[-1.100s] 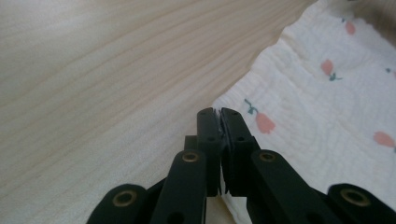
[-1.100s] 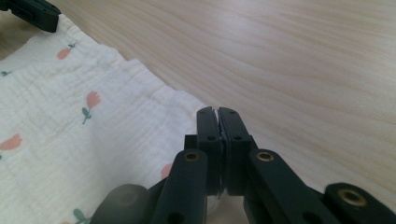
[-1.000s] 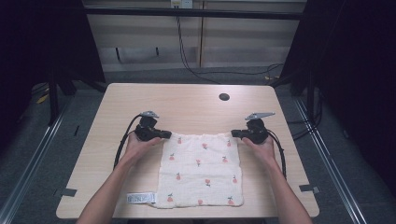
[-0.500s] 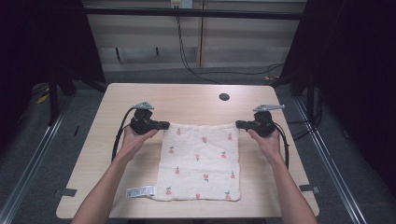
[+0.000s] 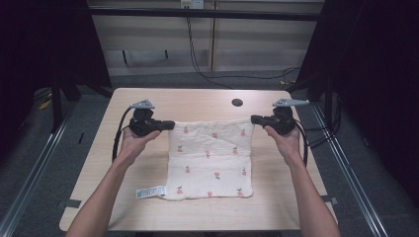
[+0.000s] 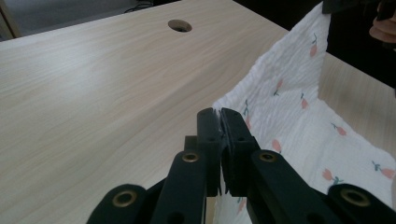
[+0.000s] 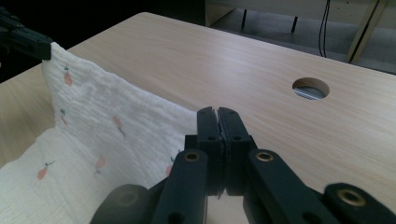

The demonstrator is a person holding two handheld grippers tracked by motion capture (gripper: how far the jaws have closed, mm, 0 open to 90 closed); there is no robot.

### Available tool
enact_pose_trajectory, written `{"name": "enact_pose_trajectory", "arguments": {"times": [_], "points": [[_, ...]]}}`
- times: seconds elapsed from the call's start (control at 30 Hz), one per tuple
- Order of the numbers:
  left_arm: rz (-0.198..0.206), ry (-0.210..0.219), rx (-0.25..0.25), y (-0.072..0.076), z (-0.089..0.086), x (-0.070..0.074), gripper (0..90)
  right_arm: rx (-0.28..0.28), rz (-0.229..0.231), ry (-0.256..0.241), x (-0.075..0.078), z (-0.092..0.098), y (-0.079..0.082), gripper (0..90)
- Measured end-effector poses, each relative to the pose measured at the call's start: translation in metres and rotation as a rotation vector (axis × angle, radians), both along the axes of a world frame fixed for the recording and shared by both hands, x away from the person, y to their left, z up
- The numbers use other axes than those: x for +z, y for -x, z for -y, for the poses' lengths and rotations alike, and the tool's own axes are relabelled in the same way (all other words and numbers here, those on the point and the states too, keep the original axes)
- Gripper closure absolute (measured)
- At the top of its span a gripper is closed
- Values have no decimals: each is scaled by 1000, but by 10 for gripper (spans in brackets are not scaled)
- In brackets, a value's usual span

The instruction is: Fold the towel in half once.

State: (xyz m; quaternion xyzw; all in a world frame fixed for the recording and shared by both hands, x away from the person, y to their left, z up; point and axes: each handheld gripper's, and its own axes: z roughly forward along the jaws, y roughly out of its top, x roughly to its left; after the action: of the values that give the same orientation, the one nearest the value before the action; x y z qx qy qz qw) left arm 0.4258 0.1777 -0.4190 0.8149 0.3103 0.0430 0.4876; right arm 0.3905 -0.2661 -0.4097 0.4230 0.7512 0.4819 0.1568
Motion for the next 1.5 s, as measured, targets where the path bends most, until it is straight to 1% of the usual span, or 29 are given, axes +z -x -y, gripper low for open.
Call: {"name": "enact_pose_trajectory", "arguments": {"times": [0.07,0.13,0.2,0.33,0.4,0.5,0.53,0.63,0.7,0.77,0.83,0.9,1.03,1.1,1.13,1.27,1.33,1.47,1.5], "points": [[0,-6,-9,4,0,-2,874,9,-2,3,-1,-2,3,887],[-1,-1,-18,7,-1,-3,874,18,-5,1,-5,-3,6,886],[2,-6,-27,12,-2,-5,874,27,-3,2,-7,-4,11,887],[11,-5,-39,20,-5,-4,874,47,9,-14,-5,-3,23,887],[12,-4,-44,25,-7,-3,874,56,13,-9,-3,-2,29,887],[20,-4,-51,31,-9,-1,874,66,21,-18,0,0,38,887],[20,-12,-55,33,-9,0,874,70,24,-19,0,0,40,887],[16,-11,-67,39,-10,2,874,86,20,-9,1,-1,46,886],[26,-21,-78,44,-8,4,874,96,19,-2,2,-2,50,887],[30,-17,-88,49,-7,4,874,95,19,4,2,-2,53,887],[34,-31,-102,54,-6,5,873,93,15,6,2,-2,58,887],[36,-31,-105,59,-5,5,873,90,14,19,2,0,62,887],[38,-39,-105,65,-9,5,873,95,20,11,5,3,70,887],[37,-17,-103,68,-12,4,873,101,26,7,6,4,77,887],[33,-15,-104,69,-13,3,873,105,26,5,5,3,79,887],[34,-35,-110,75,-14,0,873,129,18,14,2,0,89,887],[31,-52,-115,78,-14,-2,873,138,19,20,0,-2,94,887],[17,-66,-125,84,-13,-8,873,148,10,27,-3,-3,100,887],[16,-65,-126,86,-13,-10,873,152,5,36,-6,-4,103,887]]}}
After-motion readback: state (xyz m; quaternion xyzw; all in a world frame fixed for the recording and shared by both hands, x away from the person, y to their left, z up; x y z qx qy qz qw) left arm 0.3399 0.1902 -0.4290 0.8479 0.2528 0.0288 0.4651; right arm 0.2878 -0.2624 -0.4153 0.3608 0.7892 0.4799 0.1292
